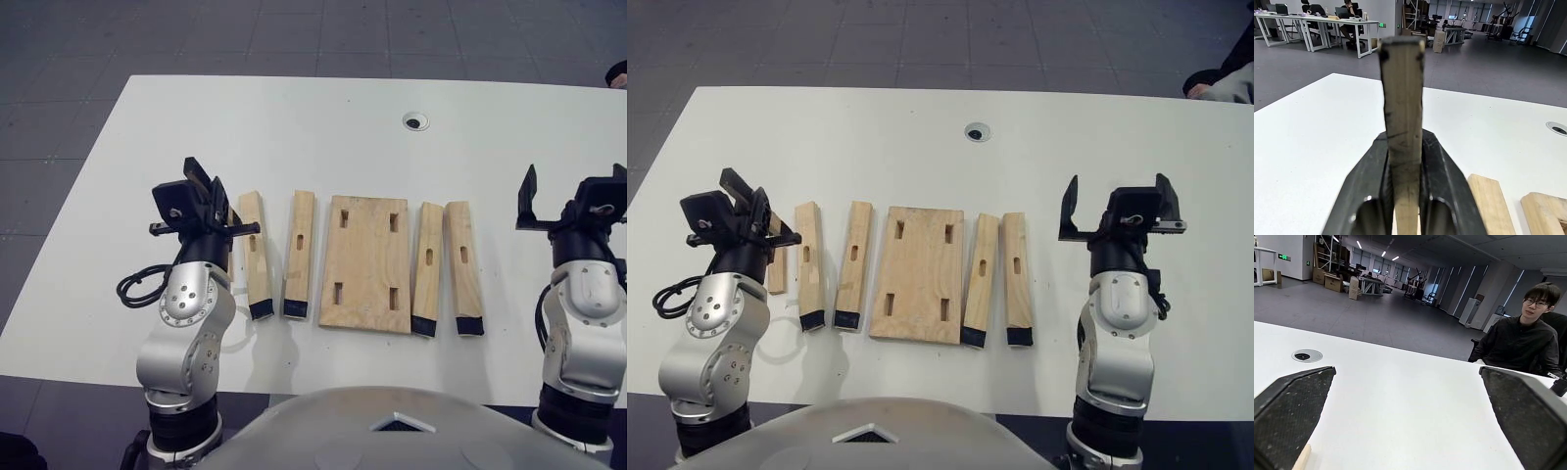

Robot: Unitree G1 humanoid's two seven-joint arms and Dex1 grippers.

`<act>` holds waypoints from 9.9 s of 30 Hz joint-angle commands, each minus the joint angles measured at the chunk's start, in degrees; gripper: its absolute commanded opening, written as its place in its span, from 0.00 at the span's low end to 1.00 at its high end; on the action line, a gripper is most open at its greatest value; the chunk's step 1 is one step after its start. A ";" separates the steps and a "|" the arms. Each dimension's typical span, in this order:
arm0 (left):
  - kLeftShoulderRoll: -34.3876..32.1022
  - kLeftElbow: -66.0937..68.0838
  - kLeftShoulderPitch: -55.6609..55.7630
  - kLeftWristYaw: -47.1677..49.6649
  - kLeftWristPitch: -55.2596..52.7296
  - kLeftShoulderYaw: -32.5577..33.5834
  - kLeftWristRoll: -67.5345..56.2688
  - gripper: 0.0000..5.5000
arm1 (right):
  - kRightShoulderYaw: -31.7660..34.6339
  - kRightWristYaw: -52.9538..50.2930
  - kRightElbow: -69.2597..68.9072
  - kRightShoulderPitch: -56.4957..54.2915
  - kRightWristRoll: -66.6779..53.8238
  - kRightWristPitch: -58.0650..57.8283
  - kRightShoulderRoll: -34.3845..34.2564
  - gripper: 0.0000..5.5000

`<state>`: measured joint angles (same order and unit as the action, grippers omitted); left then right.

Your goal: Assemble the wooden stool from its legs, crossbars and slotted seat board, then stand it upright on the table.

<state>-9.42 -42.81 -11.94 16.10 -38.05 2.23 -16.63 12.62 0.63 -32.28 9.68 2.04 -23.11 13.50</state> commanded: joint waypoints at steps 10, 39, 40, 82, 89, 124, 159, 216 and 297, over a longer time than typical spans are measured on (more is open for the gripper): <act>3.58 5.95 -3.34 -2.26 2.56 -2.02 7.12 0.08 | -0.54 0.05 1.74 -0.49 -0.09 1.87 -1.96 1.00; 6.86 2.88 -3.64 -6.78 3.24 -3.22 10.12 0.08 | -2.33 0.05 2.72 -0.12 0.40 2.25 -2.22 1.00; 7.05 3.00 -3.85 -6.82 3.27 -3.26 10.20 0.08 | -2.41 0.09 2.72 -0.20 0.40 2.20 -2.20 1.00; 9.57 21.83 -17.11 -9.53 14.32 -5.96 14.90 0.08 | -2.30 0.79 -1.57 -0.46 -0.22 0.11 -1.85 1.00; 12.68 26.65 -18.68 -8.39 7.39 -3.20 12.65 0.08 | -1.84 1.25 -1.75 -0.60 -0.22 0.08 -1.73 1.00; 10.42 24.82 -6.51 -11.21 15.49 -8.90 18.99 0.08 | -3.28 1.12 -0.68 -1.14 0.15 0.85 -2.54 1.00; 9.34 14.29 4.28 -10.25 16.53 -1.29 19.72 0.59 | -3.86 0.28 0.06 0.27 0.33 2.13 -3.17 1.00; 9.45 11.15 24.92 -11.64 -3.81 10.42 1.77 0.59 | -4.99 -0.31 1.13 1.56 0.12 4.26 -4.95 1.00; 4.87 1.72 4.23 -20.14 -6.70 3.47 0.22 0.38 | 2.82 6.25 -6.96 -5.48 -11.70 -3.85 -2.73 1.00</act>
<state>-3.92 -42.10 -10.50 -2.85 -45.76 3.31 -14.87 14.05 5.18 -37.84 6.40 -5.59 -24.97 10.27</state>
